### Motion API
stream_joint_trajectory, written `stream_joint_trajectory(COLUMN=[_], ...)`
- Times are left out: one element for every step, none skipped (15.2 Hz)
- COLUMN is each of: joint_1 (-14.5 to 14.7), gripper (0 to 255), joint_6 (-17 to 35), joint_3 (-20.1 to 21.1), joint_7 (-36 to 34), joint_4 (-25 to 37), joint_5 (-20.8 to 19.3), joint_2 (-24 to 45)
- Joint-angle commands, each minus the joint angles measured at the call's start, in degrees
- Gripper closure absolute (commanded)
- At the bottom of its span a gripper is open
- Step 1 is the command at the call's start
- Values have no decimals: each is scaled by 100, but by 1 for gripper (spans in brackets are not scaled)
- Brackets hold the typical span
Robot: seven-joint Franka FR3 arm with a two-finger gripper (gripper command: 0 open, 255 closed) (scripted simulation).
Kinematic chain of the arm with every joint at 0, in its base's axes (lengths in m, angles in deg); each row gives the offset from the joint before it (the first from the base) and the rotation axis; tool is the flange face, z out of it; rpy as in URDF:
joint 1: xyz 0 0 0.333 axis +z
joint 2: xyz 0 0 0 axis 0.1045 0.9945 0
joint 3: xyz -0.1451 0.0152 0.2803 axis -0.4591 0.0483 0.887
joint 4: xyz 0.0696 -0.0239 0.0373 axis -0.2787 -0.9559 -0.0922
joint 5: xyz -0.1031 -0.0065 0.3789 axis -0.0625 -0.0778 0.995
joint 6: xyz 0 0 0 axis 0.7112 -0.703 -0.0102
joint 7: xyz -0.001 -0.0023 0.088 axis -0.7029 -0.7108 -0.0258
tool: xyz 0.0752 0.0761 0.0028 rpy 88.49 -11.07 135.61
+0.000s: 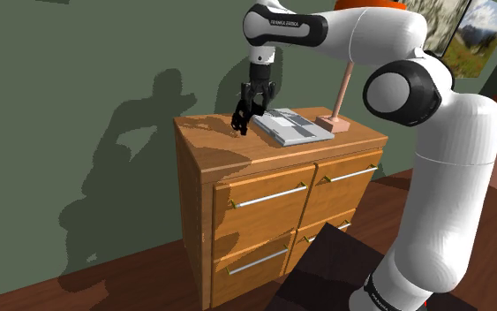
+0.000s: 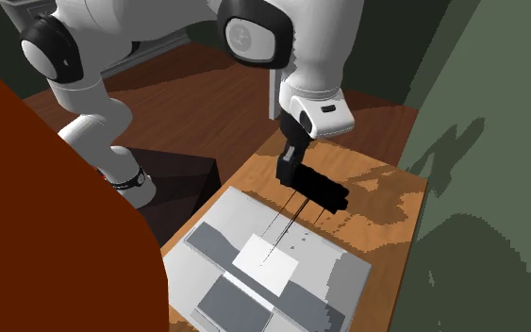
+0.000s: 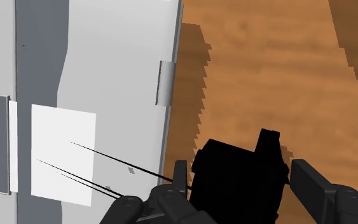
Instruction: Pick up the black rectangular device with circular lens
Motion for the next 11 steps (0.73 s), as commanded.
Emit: stream_joint_trajectory(joint_1=[-7, -12, -17, -23, -29, -36, -43, -51, -60, -69, -81], gripper=[255, 255, 255, 255, 255, 255, 255, 255, 255, 255, 255], joint_6=[-174, -268, -363, -461, -561, -664, -769, -878, -991, -1108, -1231], joint_3=[-1, -2, -3, -3, -4, -4, -5, -6, -6, -6, -6], joint_7=[0, 1, 2, 3, 3, 5, 6, 7, 8, 9, 10], joint_4=[227, 353, 484, 619, 761, 908, 1063, 1226, 1398, 1581, 1776], joint_5=[6, 10, 14, 18, 23, 29, 35, 42, 49, 57, 66], joint_2=[55, 87, 122, 160, 201, 247, 296, 350, 410, 475, 548])
